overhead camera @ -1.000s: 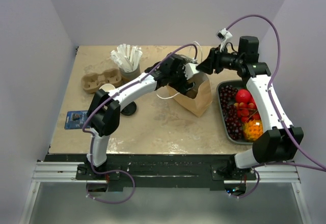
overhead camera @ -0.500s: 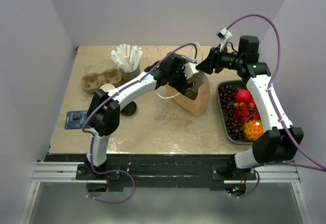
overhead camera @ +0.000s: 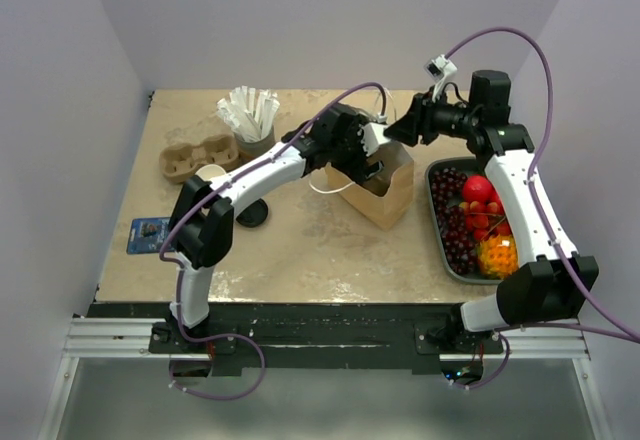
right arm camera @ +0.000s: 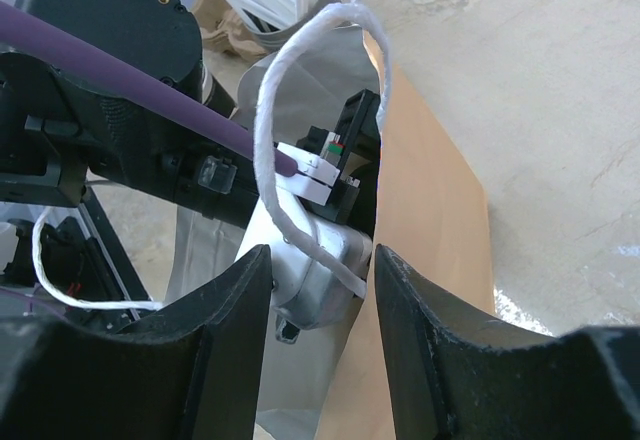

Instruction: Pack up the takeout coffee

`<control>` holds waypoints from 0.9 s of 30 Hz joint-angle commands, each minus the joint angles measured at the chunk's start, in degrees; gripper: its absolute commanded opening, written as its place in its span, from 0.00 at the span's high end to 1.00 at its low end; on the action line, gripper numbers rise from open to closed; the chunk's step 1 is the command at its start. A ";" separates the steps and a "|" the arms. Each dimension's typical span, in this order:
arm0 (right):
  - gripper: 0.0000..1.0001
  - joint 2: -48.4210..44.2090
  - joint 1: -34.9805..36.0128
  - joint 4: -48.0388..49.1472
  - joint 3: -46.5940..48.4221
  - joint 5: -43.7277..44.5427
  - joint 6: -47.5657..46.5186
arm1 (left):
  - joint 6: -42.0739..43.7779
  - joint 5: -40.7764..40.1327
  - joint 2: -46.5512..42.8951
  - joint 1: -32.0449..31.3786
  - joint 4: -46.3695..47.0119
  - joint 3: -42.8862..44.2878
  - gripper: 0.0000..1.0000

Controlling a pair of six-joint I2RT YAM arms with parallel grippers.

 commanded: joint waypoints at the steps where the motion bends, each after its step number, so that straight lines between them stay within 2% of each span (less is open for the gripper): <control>1: 0.53 -0.03 0.17 -5.06 -1.96 3.52 -1.69 | -2.78 5.71 -8.73 0.38 11.47 -0.20 0.00; 7: 0.57 -0.13 0.17 -4.88 -2.22 4.93 -1.69 | -4.71 6.51 -11.02 0.38 15.69 -1.35 0.00; 13: 0.60 0.14 0.17 -7.61 -1.61 6.86 -5.21 | -6.56 5.89 -8.21 0.47 11.04 3.92 0.00; 16: 0.60 -0.91 0.17 -8.14 -1.61 4.94 -5.91 | -6.65 5.63 -7.86 0.47 9.89 3.93 0.00; 20: 0.49 -3.11 -0.01 -4.63 -2.49 -2.17 -4.86 | -7.09 5.45 -7.24 0.65 8.58 3.67 0.01; 27: 0.42 -2.32 -0.18 -2.25 -2.14 -7.28 -0.48 | -7.27 4.14 -6.28 0.74 7.87 3.75 0.01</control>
